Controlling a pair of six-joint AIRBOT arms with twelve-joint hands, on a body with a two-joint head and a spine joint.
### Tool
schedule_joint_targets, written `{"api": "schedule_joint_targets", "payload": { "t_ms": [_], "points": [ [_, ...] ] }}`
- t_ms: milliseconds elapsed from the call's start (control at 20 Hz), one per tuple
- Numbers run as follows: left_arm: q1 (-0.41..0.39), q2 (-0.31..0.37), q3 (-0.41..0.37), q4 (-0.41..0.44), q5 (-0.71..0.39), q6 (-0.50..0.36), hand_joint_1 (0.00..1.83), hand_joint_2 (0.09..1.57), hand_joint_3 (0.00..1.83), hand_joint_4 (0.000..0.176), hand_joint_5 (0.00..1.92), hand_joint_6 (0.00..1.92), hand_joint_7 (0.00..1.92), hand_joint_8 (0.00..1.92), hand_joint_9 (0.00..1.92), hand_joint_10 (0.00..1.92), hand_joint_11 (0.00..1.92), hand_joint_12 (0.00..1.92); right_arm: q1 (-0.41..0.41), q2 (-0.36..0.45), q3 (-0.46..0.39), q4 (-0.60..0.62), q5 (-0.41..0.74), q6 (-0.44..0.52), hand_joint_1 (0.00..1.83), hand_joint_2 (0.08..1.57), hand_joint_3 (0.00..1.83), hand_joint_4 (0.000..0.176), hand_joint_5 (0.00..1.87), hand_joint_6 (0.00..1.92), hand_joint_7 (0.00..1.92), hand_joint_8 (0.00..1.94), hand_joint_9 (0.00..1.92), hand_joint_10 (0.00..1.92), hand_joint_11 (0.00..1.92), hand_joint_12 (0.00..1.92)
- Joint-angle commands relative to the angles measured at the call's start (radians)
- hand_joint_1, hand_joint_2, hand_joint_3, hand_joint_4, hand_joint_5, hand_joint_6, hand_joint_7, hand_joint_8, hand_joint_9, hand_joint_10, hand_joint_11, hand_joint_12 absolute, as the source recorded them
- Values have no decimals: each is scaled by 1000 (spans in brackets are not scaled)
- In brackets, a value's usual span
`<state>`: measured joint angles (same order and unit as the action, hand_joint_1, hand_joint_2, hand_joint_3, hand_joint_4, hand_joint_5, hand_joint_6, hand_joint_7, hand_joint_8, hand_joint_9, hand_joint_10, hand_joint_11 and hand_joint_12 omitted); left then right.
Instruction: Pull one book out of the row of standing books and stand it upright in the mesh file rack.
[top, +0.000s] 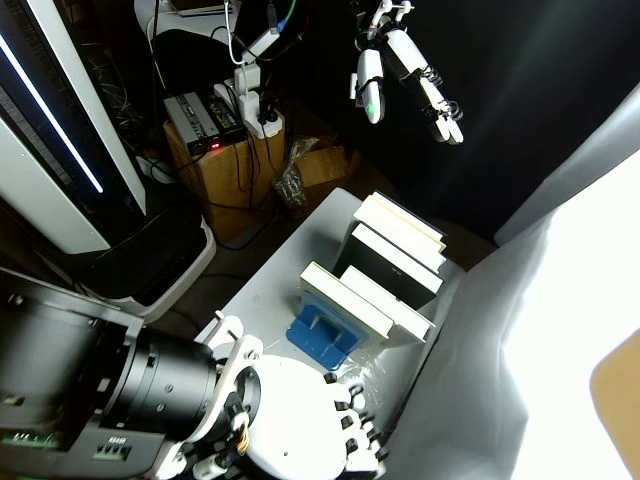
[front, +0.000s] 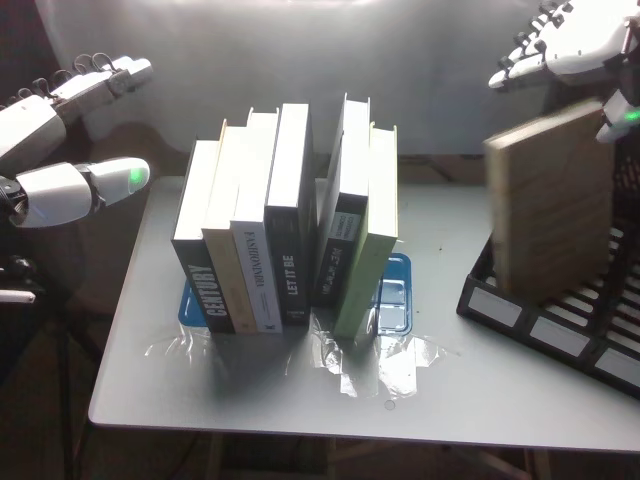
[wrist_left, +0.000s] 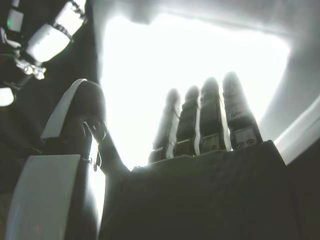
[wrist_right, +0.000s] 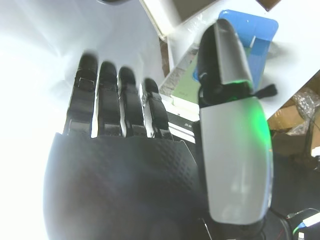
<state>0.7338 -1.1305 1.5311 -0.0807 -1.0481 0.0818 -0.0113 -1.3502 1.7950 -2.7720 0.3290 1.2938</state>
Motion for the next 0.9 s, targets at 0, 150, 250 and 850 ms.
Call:
{"api": "schedule_joint_targets", "payload": {
  "t_ms": [0,150,250,850],
  "points": [
    [-1,9,6,-34,-122,-5,603,1351,0,0,90,3,0,0,0,0,0,0,5,21,2,-18,-84,-4,1064,1092,4,82,0,0,0,0,9,53,0,0],
    [0,9,3,-34,-122,-5,603,1351,0,0,90,3,0,0,0,0,0,0,5,36,-23,-18,-92,-1,1064,1092,3,82,0,0,0,0,10,51,0,0],
    [0,11,1,-34,-123,-5,603,1351,0,0,90,2,0,0,0,0,0,0,5,50,-50,-18,-100,12,1064,1092,3,82,0,0,0,0,10,50,0,0],
    [-17,21,-19,-25,-124,-5,604,1351,0,0,90,1,0,0,0,0,0,0,5,230,-255,1010,-18,-626,1064,1093,2,82,0,0,0,0,13,44,0,0]
  ]
}}
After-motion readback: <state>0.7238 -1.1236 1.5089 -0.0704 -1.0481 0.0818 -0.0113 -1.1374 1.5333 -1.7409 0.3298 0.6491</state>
